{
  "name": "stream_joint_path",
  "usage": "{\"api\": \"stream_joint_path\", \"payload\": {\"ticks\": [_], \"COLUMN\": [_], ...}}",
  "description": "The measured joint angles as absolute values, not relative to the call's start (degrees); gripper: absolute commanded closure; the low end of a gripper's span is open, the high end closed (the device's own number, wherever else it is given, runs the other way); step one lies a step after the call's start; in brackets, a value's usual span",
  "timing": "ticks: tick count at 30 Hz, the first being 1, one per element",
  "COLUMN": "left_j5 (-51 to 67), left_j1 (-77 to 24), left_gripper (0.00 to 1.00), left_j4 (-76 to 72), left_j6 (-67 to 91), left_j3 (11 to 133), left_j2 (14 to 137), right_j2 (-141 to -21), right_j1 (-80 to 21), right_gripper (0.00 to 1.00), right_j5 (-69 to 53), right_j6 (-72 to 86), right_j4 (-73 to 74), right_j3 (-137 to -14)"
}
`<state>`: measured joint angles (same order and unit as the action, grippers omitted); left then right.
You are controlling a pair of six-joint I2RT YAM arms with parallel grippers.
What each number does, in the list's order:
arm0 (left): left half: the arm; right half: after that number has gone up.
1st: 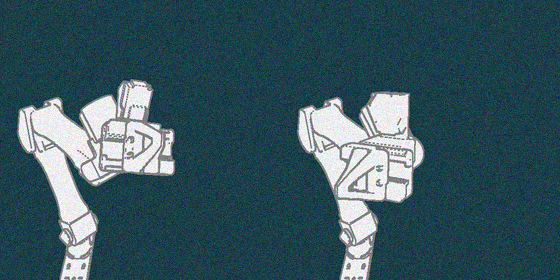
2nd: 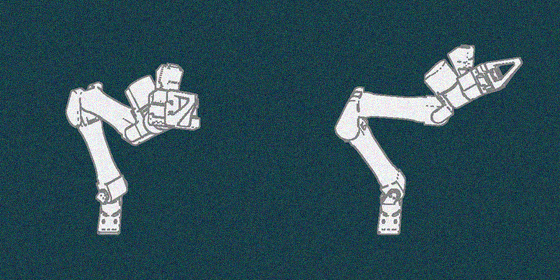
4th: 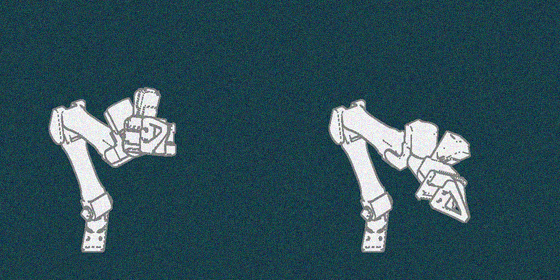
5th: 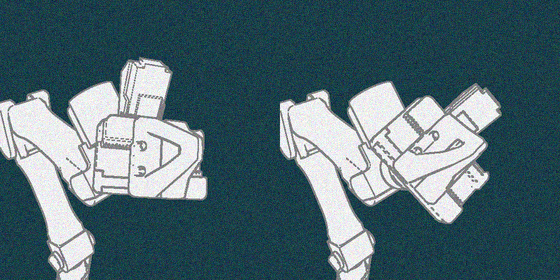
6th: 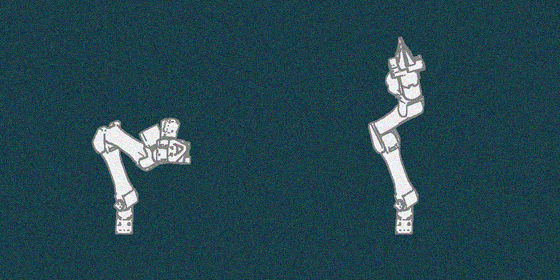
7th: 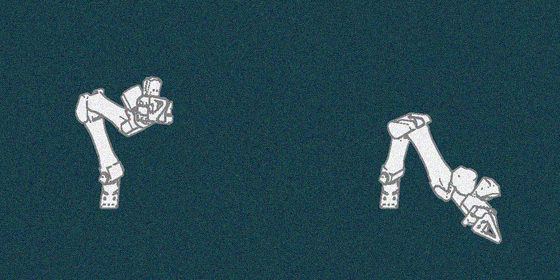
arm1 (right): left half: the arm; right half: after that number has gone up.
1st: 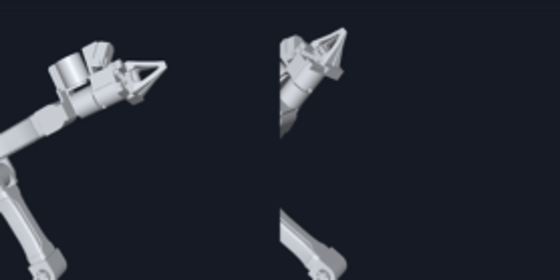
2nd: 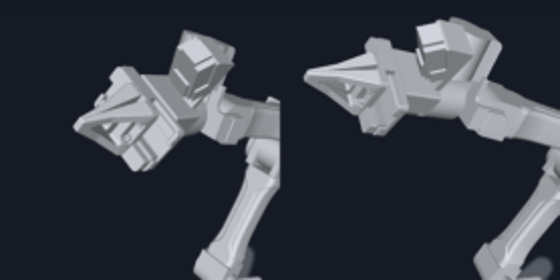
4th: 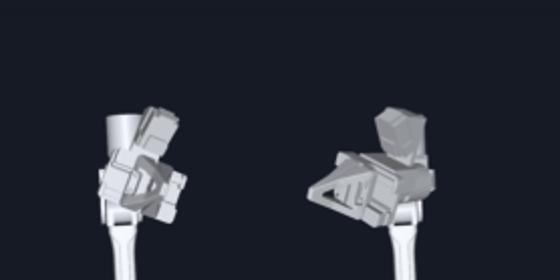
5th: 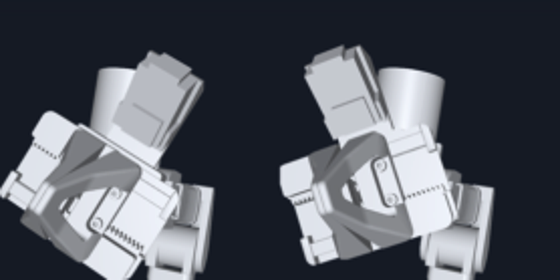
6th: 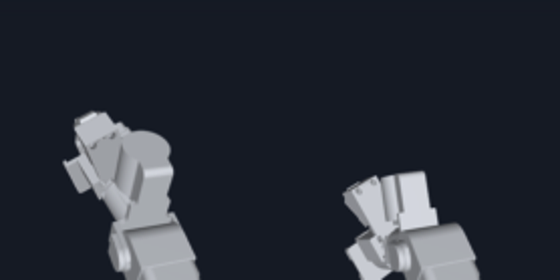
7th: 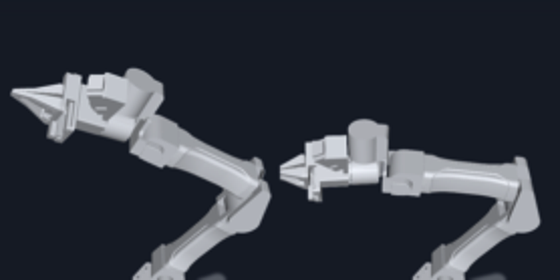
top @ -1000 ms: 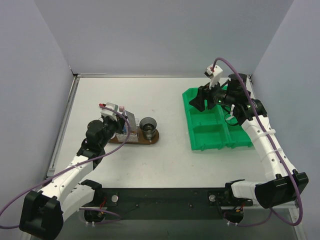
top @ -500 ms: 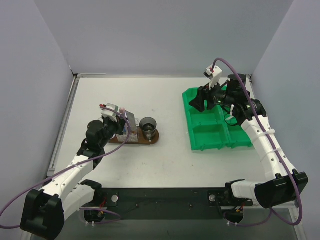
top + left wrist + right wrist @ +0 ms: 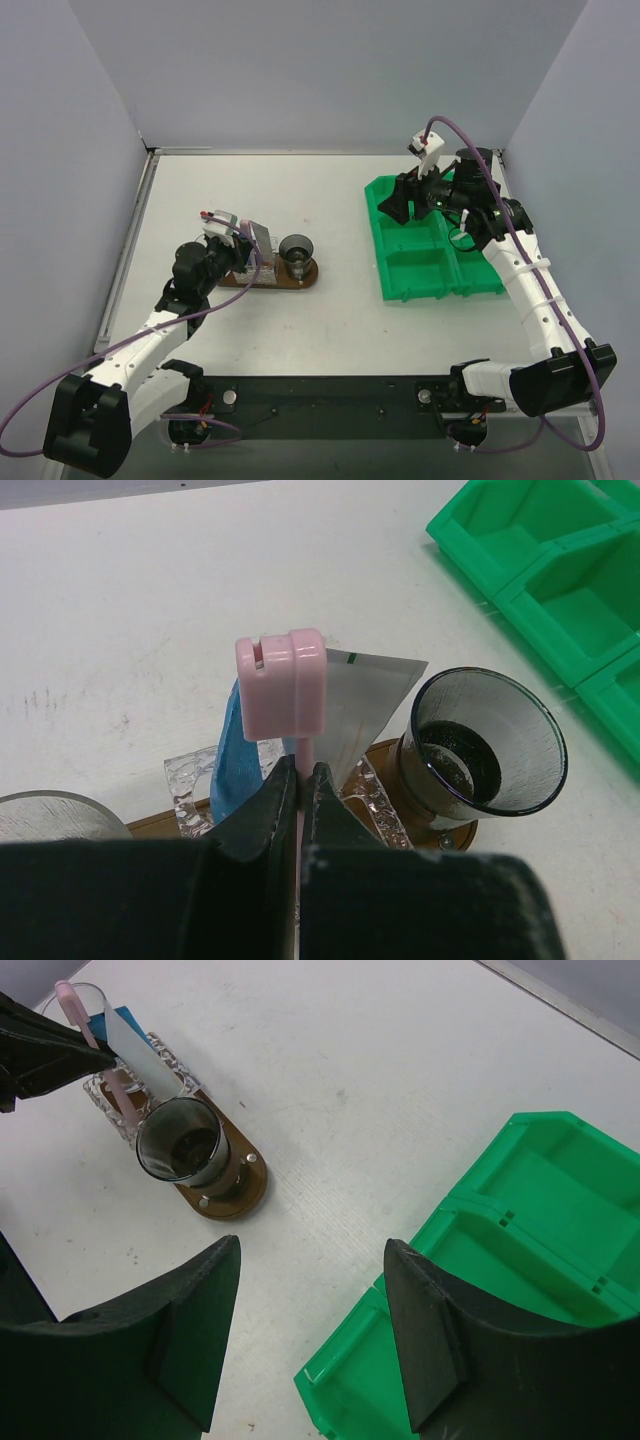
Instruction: Prepare toiletry sets of a toothbrush and toothpaste on the tray
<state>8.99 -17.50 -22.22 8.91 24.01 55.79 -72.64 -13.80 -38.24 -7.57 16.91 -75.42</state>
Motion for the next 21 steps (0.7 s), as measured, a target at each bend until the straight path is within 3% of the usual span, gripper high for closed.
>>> {"api": "stream_joint_path", "payload": {"ticks": [8, 21], "left_j5": [10.61, 12.82], "left_j1": [-16.75, -15.25], "left_gripper": [0.84, 0.77], "left_j4": [-23.38, -24.23], "left_j6": [9.43, 10.02], "left_j3": [23.81, 23.22], "left_j2": [56.29, 56.93], "right_j2": [-72.64, -72.64], "right_j1": [-13.8, -13.8], "right_gripper": [0.45, 0.45], "right_j5": [-38.41, -38.63], "right_j6": [-7.57, -7.62], "right_j4": [16.91, 16.91], "right_j3": [-75.42, -75.42]}}
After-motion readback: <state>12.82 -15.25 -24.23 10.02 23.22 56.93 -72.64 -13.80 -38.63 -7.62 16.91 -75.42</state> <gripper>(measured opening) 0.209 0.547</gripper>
